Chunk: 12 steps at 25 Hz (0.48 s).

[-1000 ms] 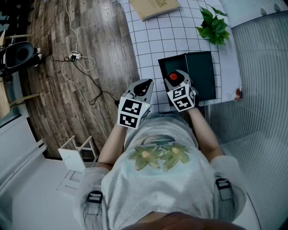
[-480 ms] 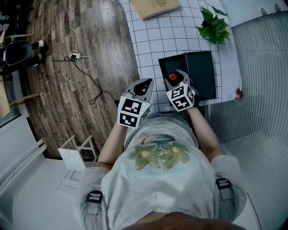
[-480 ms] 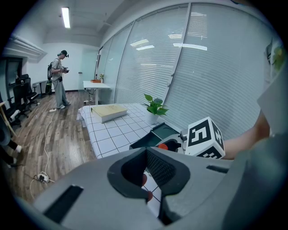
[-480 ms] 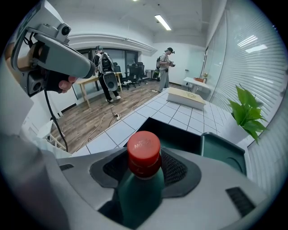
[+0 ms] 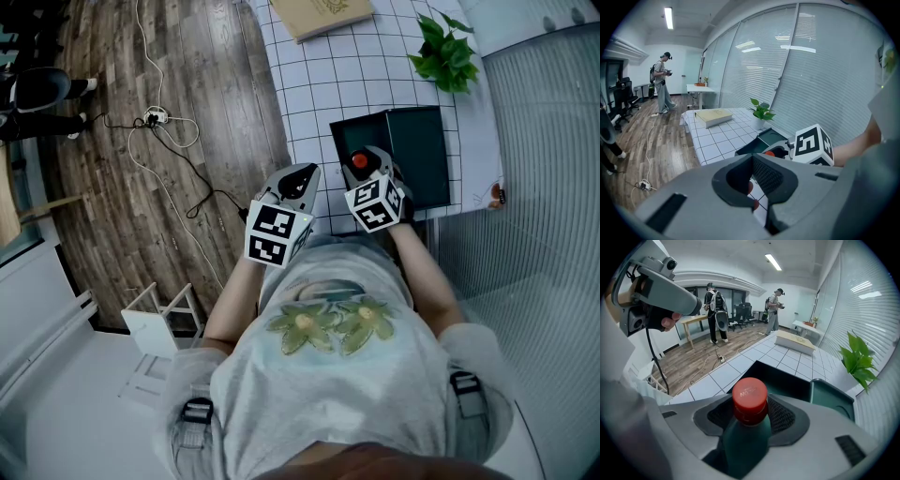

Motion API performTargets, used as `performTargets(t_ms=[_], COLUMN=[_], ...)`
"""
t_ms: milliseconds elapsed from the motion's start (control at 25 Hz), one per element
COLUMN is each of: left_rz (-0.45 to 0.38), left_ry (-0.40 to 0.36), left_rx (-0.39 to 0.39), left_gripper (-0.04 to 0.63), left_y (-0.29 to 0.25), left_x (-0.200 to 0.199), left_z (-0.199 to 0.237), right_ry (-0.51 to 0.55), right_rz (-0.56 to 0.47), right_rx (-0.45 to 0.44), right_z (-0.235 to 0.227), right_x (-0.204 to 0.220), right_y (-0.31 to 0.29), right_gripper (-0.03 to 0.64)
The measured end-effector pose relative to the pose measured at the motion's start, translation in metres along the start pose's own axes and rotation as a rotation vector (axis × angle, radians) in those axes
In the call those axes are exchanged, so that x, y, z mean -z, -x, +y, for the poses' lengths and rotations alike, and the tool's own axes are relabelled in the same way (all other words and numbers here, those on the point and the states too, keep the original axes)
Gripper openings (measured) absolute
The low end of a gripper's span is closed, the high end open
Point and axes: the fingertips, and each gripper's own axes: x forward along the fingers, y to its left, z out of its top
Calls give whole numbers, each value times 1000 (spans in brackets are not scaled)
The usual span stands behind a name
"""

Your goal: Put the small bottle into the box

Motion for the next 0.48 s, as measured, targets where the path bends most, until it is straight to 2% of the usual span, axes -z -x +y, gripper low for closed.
performTargets(t_ms=[480], left_rz=[-2], left_ry=[-3], left_rx=[2], left_gripper=[8], left_y=[1], left_x=[1], left_z=[0], right_ry=[-16], right_rz=[21], right_rx=[1], right_z=[-2], right_x=[1], right_y=[-3], right_gripper=[218])
